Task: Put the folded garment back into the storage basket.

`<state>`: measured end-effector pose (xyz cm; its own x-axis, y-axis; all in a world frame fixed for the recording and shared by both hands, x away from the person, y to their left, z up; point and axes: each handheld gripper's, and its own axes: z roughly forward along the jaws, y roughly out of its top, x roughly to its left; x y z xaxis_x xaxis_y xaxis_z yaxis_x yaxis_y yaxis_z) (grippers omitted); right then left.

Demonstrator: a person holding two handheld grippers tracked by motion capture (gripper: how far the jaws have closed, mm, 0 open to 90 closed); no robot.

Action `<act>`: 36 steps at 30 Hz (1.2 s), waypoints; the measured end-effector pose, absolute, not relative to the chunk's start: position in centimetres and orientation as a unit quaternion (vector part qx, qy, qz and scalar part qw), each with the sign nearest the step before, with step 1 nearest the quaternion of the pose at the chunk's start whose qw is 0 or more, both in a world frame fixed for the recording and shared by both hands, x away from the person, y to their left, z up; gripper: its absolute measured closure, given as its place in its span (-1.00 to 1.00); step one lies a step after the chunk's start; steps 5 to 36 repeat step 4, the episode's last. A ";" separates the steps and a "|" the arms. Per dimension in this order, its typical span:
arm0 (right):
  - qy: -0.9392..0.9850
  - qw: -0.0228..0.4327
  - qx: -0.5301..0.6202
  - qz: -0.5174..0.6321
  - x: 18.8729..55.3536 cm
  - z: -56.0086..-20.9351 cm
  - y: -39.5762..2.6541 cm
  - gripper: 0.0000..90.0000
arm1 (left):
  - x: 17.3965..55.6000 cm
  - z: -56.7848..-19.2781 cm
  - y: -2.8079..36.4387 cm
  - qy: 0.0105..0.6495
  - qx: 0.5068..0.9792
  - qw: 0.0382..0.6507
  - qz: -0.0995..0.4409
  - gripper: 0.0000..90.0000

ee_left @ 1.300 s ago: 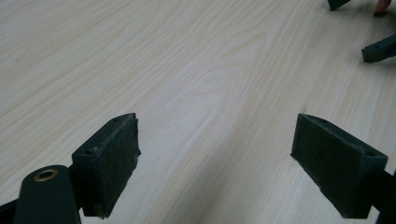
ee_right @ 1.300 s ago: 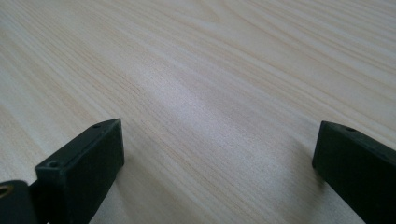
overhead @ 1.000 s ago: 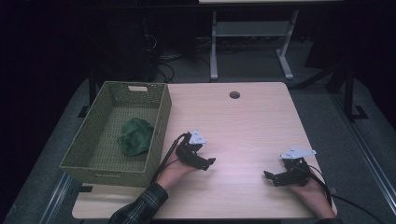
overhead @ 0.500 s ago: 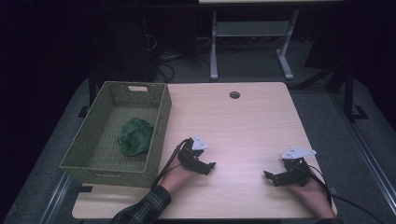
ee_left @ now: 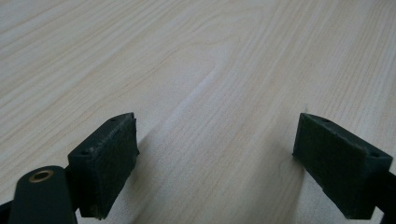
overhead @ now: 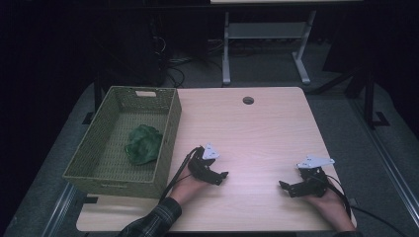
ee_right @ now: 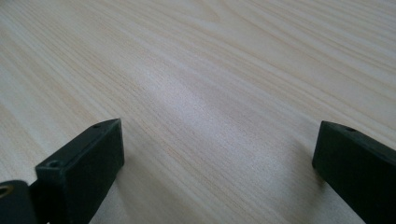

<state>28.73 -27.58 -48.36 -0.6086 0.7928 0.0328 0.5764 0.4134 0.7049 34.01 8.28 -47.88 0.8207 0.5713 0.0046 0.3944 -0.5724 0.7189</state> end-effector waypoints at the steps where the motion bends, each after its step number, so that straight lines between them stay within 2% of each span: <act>1: 0.826 0.155 0.415 0.349 28.7 -48.4 -27.6 -0.96 | 34.0 -47.9 8.3 0.276 0.878 0.372 0.118 -0.71; 36: 0.826 0.155 0.415 0.349 28.7 -48.4 -27.6 -0.96 | 34.0 -47.9 8.3 0.276 0.878 0.372 0.118 -0.71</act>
